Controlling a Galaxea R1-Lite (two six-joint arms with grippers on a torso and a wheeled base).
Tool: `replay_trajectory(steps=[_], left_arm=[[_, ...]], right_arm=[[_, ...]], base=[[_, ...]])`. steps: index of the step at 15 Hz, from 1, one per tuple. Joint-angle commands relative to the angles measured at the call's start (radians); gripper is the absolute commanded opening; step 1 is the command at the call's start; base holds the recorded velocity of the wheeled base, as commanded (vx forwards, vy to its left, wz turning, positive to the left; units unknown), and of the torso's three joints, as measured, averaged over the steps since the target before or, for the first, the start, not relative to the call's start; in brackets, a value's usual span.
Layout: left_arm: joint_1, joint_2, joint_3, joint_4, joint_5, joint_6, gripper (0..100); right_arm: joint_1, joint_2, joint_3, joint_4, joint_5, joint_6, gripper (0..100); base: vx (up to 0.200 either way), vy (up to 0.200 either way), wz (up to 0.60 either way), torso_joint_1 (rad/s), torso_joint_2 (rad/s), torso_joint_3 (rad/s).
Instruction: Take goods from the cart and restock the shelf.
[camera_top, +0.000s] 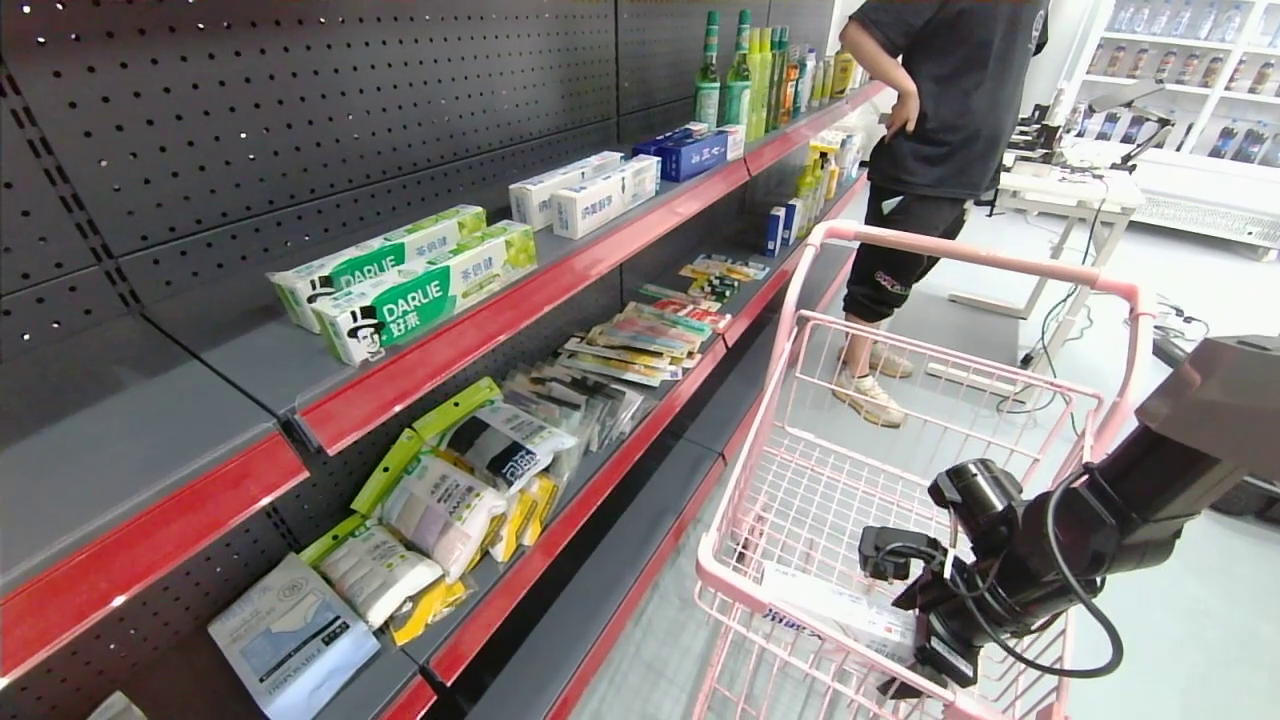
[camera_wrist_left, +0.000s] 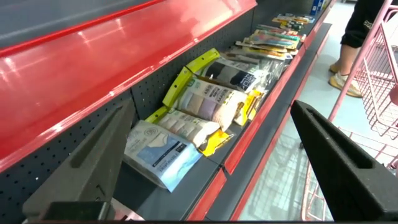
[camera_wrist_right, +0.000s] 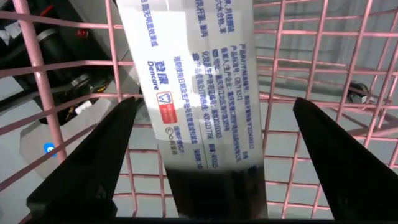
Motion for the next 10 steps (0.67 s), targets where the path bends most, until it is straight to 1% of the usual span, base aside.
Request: replay_trajectory(steps=[1, 10], left_arm=[[0.001, 0.0, 0.0, -0.001, 0.0, 0.0, 100], [0.001, 0.0, 0.0, -0.001, 0.0, -0.002, 100]], right_arm=[[0.001, -0.017, -0.006, 0.0, 0.004, 0.005, 100], [0.004, -0.005, -0.021, -0.001, 0.018, -0.001, 100]], base=[[0.0, 0.0, 0.0, 0.0, 0.0, 0.0], [0.0, 0.0, 0.0, 0.0, 0.0, 0.0]])
